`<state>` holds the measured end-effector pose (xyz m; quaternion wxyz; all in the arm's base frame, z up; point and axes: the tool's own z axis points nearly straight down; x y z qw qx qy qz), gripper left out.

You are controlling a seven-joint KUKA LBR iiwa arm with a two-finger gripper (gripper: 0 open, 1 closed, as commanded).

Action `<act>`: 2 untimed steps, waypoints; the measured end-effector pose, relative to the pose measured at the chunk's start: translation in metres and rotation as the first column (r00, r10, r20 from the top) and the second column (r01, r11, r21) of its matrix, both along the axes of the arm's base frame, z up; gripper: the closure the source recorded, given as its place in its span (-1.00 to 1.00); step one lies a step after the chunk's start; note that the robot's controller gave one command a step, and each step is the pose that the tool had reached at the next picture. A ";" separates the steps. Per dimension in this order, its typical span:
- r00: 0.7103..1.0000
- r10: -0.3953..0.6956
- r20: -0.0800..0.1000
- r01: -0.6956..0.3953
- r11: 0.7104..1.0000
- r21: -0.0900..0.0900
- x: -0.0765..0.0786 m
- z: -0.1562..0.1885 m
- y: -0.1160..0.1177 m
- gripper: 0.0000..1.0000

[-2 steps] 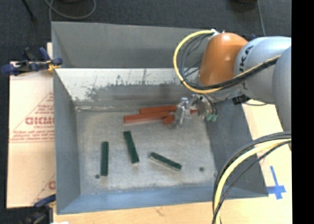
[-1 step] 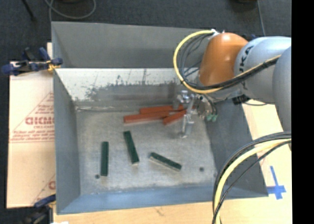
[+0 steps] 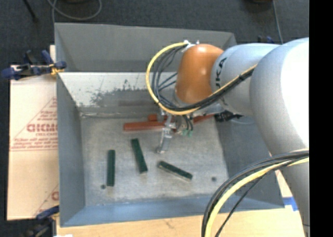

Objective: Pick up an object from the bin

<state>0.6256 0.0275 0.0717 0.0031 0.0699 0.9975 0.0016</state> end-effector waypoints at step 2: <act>0.999 0.039 0.000 -0.039 0.999 -0.002 -0.065 0.055 0.011 -1.00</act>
Offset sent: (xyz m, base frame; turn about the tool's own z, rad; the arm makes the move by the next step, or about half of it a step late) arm -0.0469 -0.0163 0.0070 -0.3126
